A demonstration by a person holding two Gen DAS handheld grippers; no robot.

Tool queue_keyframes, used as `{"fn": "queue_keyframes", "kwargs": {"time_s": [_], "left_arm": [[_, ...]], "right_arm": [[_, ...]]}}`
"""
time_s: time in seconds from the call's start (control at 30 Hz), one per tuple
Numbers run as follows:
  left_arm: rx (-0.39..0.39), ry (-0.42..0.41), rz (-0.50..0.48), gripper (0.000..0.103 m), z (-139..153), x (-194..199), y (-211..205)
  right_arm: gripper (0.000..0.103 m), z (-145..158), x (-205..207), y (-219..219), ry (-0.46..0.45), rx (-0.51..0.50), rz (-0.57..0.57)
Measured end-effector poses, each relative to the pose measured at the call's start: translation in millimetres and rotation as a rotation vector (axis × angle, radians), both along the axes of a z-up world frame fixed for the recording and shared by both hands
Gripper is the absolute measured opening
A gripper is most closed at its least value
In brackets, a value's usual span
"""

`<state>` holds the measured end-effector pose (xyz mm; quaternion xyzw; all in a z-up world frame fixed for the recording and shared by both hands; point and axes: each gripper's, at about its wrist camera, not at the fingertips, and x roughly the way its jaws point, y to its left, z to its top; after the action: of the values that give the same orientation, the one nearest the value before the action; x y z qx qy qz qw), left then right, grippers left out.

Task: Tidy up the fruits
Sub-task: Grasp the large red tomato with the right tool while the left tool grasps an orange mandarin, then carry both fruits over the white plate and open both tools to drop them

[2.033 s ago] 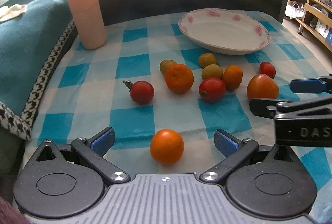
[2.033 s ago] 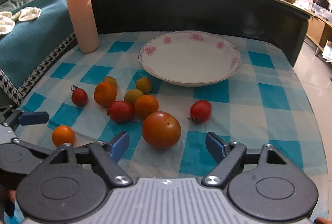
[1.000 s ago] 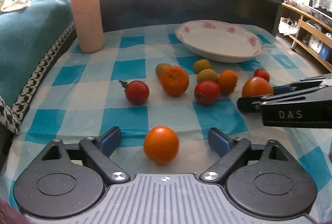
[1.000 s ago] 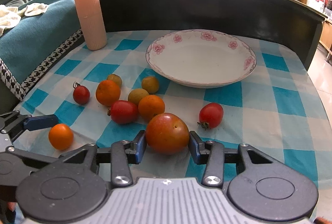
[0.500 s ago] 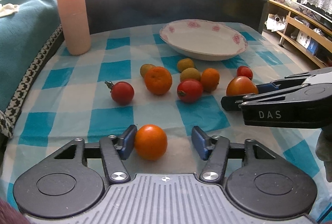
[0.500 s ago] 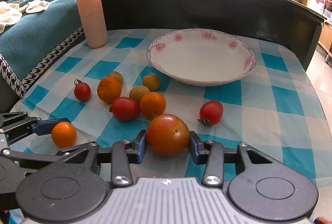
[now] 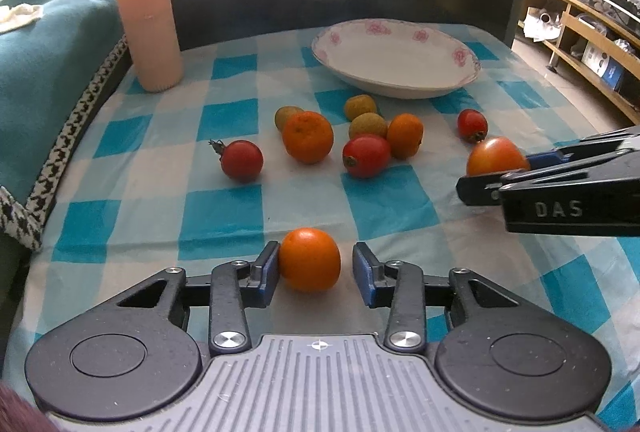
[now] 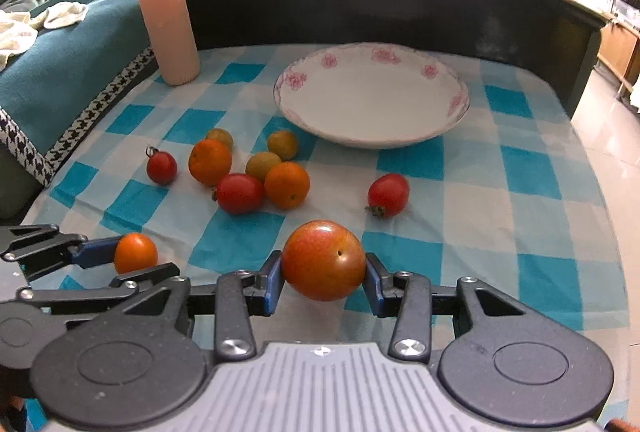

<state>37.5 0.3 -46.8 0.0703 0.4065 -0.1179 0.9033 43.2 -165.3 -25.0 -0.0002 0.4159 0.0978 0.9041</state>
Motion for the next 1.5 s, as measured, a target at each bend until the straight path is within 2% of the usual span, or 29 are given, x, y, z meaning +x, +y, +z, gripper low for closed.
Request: {"fn": "queue_keyframes", "kwargs": {"time_s": [0.2, 0.47, 0.67, 0.87, 1.03, 1.2, 1.5], "left_arm": [[-0.055, 0.032, 0.003, 0.039, 4, 5, 5], [-0.106, 0.049, 0.010, 0.039, 8, 16, 3], [-0.099, -0.002, -0.010, 0.039, 34, 29, -6], [-0.138, -0.055, -0.045, 0.039, 59, 59, -21], [-0.161, -0.042, -0.074, 0.039, 53, 93, -41], [-0.152, -0.017, -0.074, 0.039, 41, 119, -53], [-0.139, 0.005, -0.063, 0.038, 29, 139, -59]], "right_arm": [[0.057, 3, 8, -4, 0.018, 0.025, -0.026], [0.057, 17, 24, -12, -0.003, 0.030, -0.045], [0.057, 37, 32, -20, -0.041, 0.017, -0.056], [0.057, 46, 52, -26, -0.064, 0.010, -0.059], [0.057, 37, 78, -34, -0.055, 0.006, -0.079], [0.057, 27, 102, -44, -0.055, -0.006, -0.085], [0.056, 15, 124, -50, -0.061, -0.026, -0.066]]}}
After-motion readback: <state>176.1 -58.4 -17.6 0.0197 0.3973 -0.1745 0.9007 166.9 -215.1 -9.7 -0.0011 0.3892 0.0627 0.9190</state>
